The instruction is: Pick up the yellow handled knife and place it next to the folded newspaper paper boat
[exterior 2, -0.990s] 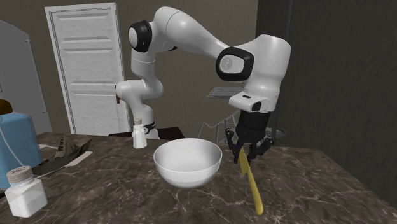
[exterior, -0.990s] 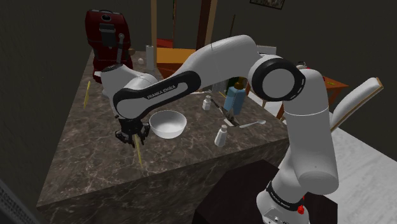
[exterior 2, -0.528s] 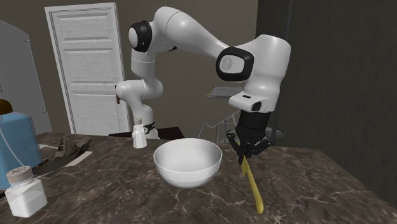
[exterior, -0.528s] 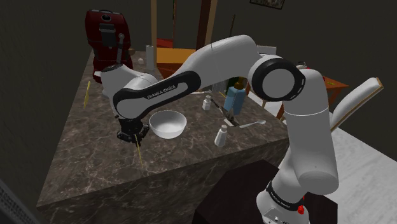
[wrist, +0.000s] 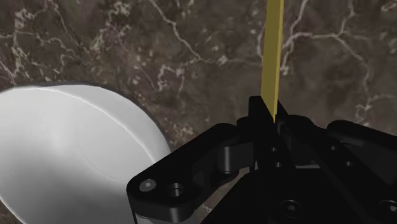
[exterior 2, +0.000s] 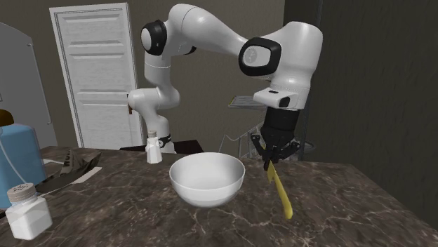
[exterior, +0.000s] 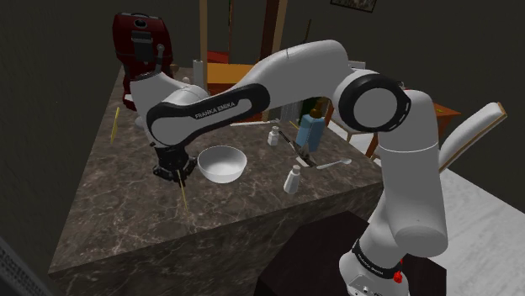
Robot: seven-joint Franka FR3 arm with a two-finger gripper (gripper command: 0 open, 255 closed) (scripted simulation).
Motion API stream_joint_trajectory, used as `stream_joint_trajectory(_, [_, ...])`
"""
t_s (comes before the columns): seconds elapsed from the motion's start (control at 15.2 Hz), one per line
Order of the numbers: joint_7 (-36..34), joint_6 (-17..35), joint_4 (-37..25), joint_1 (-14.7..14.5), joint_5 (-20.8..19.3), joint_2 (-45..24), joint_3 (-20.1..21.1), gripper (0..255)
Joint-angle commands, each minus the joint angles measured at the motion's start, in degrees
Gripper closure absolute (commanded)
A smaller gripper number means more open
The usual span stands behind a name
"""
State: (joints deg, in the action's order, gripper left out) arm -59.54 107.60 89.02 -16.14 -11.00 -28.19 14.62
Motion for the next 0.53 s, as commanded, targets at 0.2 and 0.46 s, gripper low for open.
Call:
stream_joint_trajectory(0.2, [0.5, -3.3, -2.3, 0.1, 0.4, 1.1, 0.1, 255])
stream_joint_trajectory(0.46, [0.9, -5.9, -4.2, 0.0, 0.7, 1.8, 0.3, 255])
